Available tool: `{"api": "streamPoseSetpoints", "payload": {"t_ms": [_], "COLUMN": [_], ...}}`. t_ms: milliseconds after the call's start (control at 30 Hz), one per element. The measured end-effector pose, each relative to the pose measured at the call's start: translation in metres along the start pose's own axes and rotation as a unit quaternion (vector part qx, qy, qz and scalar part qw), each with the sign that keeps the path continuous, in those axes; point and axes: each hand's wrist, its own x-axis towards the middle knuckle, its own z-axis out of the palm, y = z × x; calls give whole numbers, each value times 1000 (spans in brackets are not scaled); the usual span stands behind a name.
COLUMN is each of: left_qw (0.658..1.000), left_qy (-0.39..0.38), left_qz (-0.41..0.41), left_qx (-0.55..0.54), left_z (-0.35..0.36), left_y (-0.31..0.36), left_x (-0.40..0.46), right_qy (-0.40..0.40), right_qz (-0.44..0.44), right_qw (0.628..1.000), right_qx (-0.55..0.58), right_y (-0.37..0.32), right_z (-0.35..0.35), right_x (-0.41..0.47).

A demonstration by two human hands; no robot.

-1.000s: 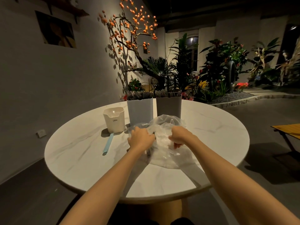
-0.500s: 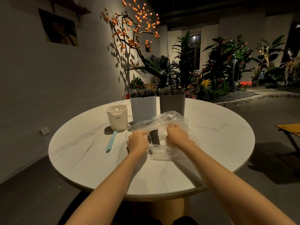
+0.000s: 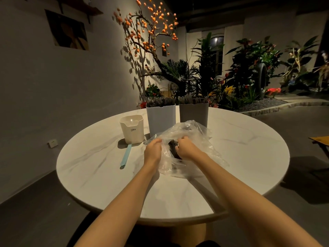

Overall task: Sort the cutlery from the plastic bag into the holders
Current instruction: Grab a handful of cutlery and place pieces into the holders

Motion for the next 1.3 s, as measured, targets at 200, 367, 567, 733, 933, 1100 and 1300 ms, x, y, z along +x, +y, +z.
{"api": "streamPoseSetpoints", "payload": {"t_ms": [200,367,567,733,933,1100,1300], "left_qw": [990,983,984,989,994,995,993], "left_qy": [4,-82,-130,-127,-95,-58,-26], "left_qz": [43,53,59,43,37,54,77], "left_qx": [133,157,107,56,34,53,86], "left_z": [-1,-4,-8,-7,-1,0,-1], "left_y": [13,15,15,13,13,13,12], "left_x": [-10,-2,-1,3,4,1,1], "right_qy": [65,71,-19,-93,-152,-131,-112], "right_qz": [34,56,48,27,16,-5,-32], "right_qw": [996,994,998,993,987,991,993], "right_qx": [-42,-62,24,71,57,27,37], "right_y": [-5,-9,-8,-1,3,1,4], "right_z": [2,-1,6,12,9,13,5], "right_x": [-1,2,24,31,35,36,32]}}
